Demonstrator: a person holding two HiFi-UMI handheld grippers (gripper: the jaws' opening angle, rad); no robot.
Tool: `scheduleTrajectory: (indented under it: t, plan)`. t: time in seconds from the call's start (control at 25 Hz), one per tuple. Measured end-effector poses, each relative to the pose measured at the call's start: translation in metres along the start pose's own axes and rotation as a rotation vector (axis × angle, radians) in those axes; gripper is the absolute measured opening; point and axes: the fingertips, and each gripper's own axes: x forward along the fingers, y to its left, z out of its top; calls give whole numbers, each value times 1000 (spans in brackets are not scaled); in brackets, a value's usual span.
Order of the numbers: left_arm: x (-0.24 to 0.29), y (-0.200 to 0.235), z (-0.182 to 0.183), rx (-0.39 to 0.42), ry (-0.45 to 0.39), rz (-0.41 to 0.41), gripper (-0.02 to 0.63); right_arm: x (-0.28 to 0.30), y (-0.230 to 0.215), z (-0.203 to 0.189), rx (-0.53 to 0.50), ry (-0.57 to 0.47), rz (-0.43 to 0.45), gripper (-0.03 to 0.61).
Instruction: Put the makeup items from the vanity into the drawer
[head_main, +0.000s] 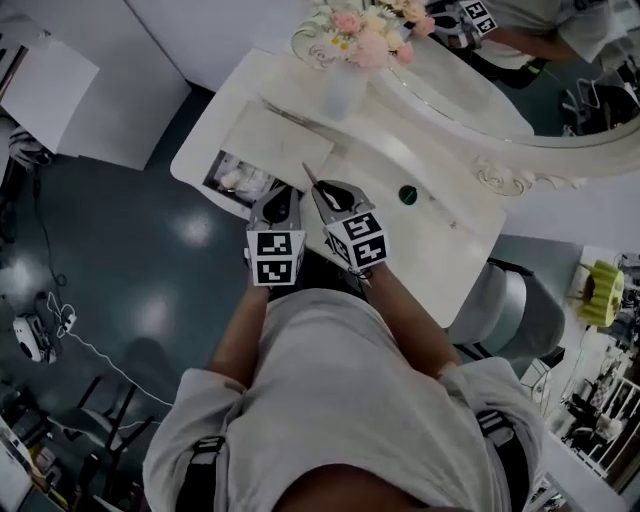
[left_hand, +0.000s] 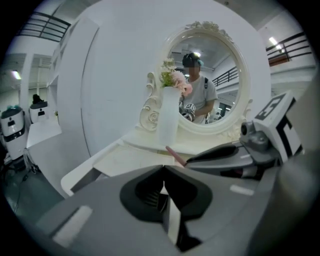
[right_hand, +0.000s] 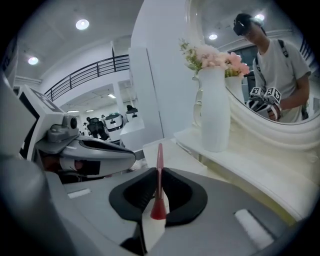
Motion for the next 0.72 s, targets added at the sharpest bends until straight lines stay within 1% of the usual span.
scheduleTrajectory:
  t: [0.16, 0.4, 0.56, 0.72]
  plan:
    - [-12, 27, -10, -37, -8, 51, 3, 19, 28, 5, -50, 13, 58, 44]
    - [-32, 72, -32, -118, -3, 135, 3, 50, 69, 7, -127, 61, 144, 44]
    - [-42, 93, -46, -174, 4, 179, 3, 69, 89, 0, -196, 133, 190, 44]
    - [-47, 114, -53, -197, 7, 192, 3, 87, 105, -10, -240, 205, 210, 44]
